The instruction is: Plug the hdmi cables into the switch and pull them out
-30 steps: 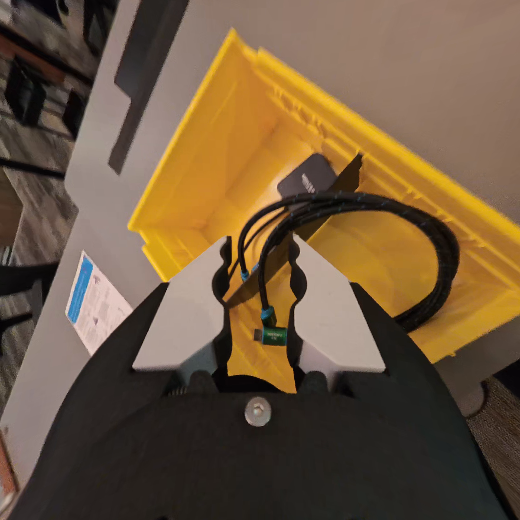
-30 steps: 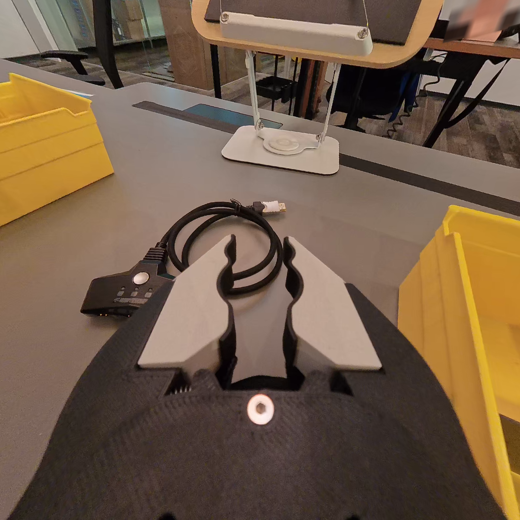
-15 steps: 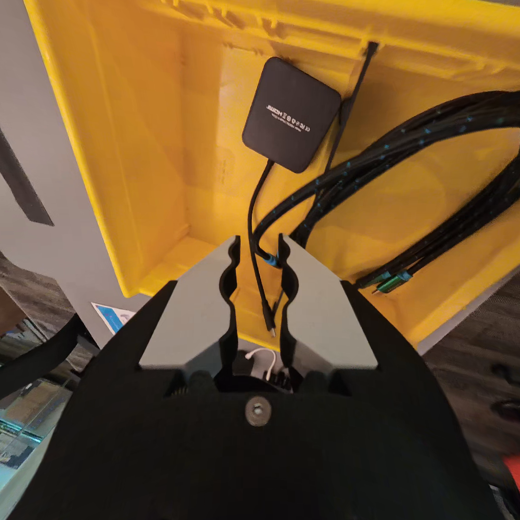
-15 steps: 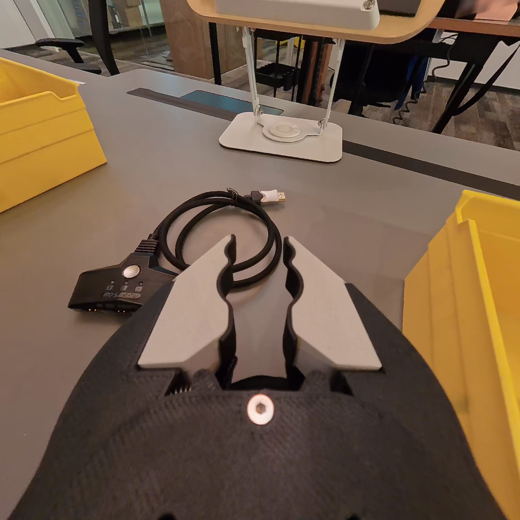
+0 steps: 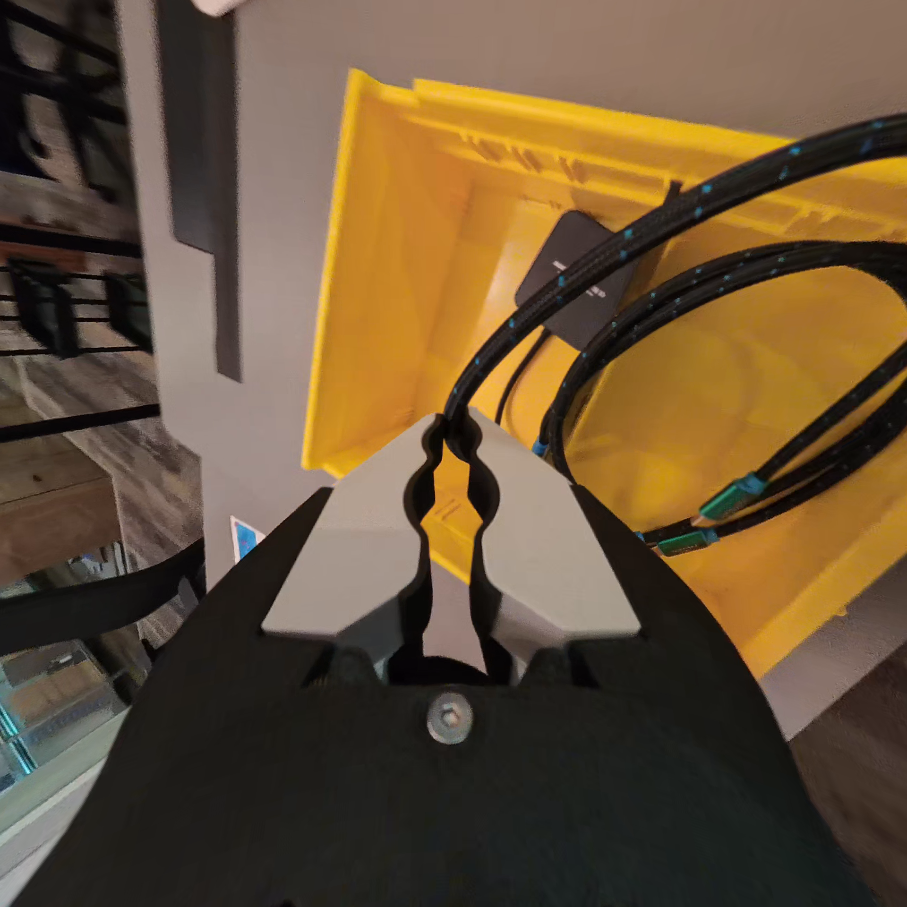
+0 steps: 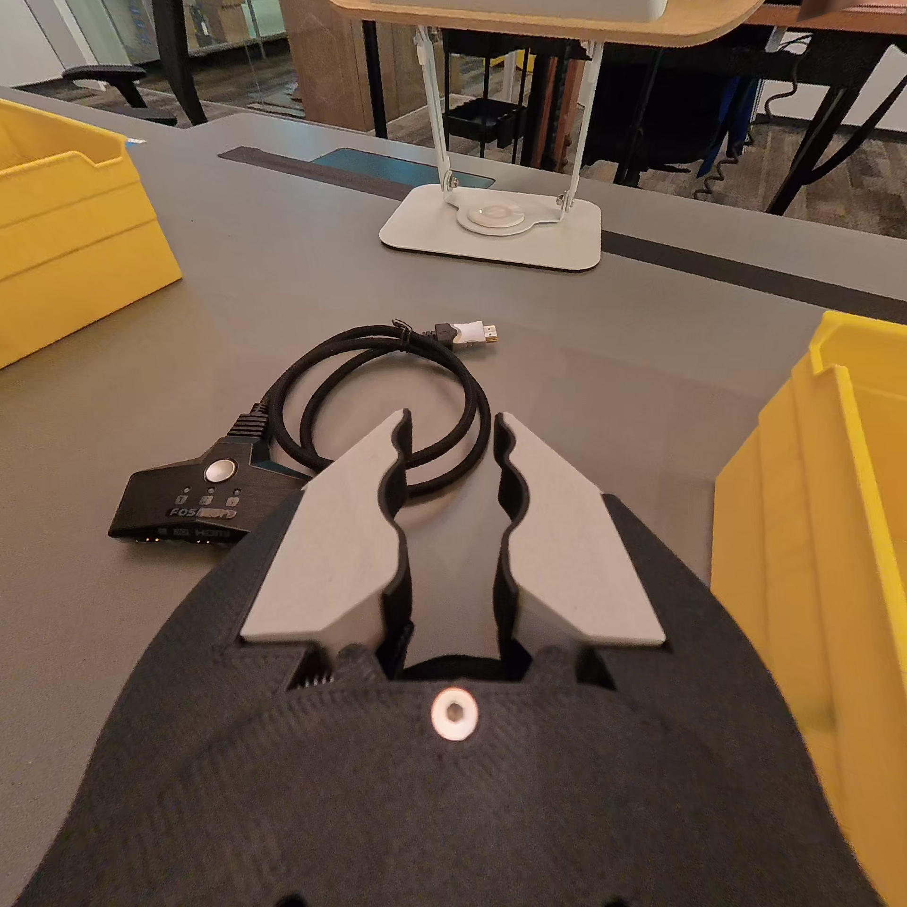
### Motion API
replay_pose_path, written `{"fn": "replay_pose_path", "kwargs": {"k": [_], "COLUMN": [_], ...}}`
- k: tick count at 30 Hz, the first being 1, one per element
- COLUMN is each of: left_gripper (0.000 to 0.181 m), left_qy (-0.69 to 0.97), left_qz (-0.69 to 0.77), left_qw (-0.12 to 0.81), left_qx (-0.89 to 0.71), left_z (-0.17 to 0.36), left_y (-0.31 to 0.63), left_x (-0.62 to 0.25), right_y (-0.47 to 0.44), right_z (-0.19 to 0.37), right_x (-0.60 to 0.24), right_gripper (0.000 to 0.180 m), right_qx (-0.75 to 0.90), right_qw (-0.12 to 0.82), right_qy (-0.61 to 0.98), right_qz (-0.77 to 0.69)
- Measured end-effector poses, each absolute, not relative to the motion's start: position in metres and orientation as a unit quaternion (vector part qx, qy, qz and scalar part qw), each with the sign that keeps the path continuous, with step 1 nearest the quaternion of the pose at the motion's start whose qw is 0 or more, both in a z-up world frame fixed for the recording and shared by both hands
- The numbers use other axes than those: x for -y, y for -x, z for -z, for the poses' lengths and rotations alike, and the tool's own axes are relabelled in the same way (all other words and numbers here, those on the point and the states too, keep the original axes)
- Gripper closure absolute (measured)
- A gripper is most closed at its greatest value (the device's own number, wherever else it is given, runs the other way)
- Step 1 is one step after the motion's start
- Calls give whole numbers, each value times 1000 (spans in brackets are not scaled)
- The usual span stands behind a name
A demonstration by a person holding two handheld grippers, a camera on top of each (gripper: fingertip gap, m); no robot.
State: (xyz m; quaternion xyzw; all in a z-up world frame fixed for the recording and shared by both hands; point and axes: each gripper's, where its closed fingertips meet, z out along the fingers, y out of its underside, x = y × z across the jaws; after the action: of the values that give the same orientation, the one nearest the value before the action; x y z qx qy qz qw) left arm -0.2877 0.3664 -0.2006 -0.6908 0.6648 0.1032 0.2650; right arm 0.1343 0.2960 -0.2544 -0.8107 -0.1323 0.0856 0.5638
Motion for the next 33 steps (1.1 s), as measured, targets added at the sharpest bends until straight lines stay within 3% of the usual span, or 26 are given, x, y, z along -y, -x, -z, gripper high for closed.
{"fn": "replay_pose_path", "kwargs": {"k": [15,23,27,33], "left_gripper": [177,177,177,177], "left_qy": [711,623,601,588], "left_qz": [-115,-83,-61,-84], "left_qw": [486,560,548,502], "left_qx": [-495,-540,-578,-629], "left_z": [77,-2,-5,42], "left_y": [328,243,174,87], "left_x": [-345,-300,-279,-276], "right_y": [-123,-118,-119,-115], "right_z": [239,220,205,169], "right_x": [-289,-285,-283,-271], "right_gripper": [149,149,149,149], "right_qx": [146,151,151,171], "right_qw": [576,591,603,618], "right_qy": [801,788,779,758], "right_qz": [-80,-82,-83,-117]}}
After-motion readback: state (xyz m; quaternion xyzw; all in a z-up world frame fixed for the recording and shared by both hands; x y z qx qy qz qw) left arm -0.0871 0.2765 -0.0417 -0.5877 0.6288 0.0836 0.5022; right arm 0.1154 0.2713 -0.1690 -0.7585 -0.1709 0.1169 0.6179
